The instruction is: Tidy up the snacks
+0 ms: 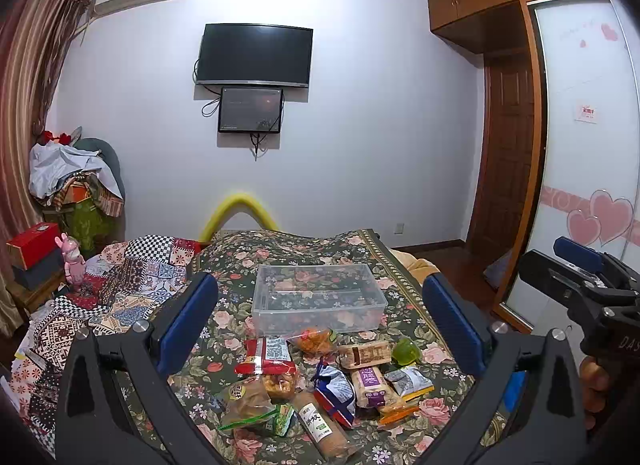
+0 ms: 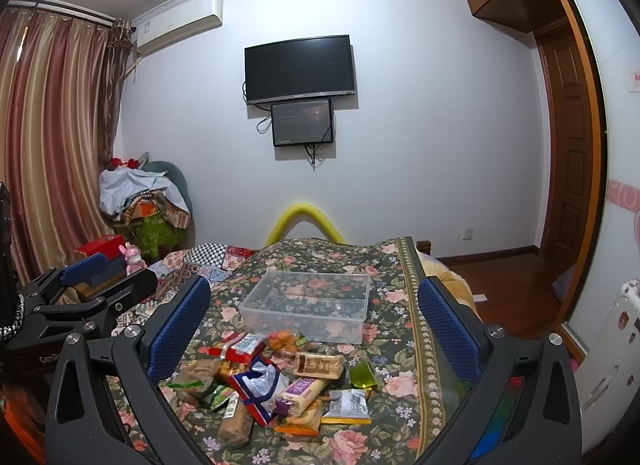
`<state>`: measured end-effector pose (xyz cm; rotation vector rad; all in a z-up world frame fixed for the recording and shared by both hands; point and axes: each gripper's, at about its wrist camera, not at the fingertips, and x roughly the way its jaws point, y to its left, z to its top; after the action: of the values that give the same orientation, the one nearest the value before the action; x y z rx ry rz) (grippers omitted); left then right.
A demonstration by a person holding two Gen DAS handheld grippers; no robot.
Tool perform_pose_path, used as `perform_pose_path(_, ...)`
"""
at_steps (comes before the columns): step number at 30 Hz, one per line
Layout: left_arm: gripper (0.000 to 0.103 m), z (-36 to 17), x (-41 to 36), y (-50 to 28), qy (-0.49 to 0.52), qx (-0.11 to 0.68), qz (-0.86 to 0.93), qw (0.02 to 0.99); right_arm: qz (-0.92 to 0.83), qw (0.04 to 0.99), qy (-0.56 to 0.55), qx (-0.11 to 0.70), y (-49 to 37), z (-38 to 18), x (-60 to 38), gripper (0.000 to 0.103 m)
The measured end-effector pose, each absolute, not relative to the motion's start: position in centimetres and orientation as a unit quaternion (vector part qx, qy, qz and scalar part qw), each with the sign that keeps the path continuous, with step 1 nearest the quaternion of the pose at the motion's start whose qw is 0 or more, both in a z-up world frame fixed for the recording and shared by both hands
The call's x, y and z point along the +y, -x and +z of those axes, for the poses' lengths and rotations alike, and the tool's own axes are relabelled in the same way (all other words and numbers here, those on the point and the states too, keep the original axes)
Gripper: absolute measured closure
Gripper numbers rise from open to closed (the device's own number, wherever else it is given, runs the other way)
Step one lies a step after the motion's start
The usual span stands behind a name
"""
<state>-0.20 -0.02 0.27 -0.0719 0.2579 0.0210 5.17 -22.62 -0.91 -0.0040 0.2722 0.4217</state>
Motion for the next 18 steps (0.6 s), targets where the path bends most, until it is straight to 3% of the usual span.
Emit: perform_pose_path(18, 0.0, 0.32, -0.09, 0.15, 0.035, 0.128, 0.011, 0.991, 0.21, 0.969, 0.001, 0.133, -4.75, -0.72, -22.55, 0.0)
